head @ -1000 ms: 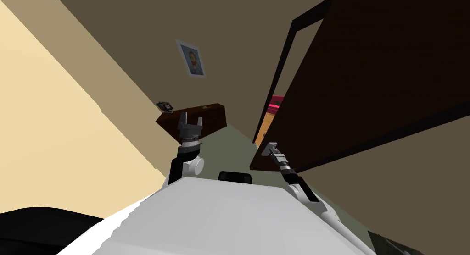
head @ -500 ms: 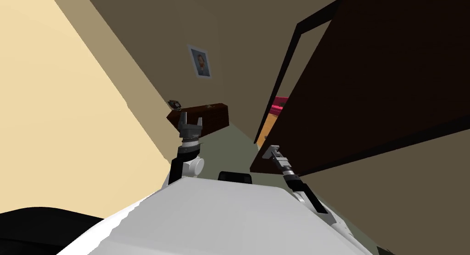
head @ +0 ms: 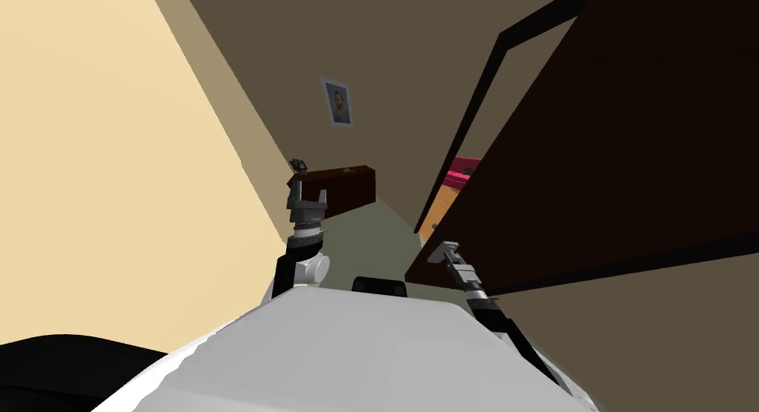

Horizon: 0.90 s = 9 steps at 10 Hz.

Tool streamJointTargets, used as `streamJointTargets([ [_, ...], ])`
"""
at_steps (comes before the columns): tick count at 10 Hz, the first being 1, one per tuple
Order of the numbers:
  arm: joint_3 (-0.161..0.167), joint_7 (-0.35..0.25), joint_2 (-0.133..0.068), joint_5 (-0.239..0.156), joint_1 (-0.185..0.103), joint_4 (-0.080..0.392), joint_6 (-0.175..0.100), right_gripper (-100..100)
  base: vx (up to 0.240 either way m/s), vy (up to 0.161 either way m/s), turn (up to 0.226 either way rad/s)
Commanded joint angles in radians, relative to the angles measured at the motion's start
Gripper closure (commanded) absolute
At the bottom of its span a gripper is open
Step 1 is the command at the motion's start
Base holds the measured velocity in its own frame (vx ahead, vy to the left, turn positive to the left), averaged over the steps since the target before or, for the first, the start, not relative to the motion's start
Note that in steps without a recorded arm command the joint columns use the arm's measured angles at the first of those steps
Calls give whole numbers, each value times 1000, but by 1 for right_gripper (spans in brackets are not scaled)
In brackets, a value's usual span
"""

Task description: Pull the door open

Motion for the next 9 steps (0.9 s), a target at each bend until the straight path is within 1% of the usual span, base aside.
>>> streamJointTargets([
  [1, -5, -7, -14, 2, 49, -13, -35, 100, -126, -61, 194],
  [5, -6, -26, -36, 13, 138, -24, -118, 100, -106, -32, 163],
  [9, -7, -38, -51, 20, 199, -32, -174, 100, -92, -18, 106],
])
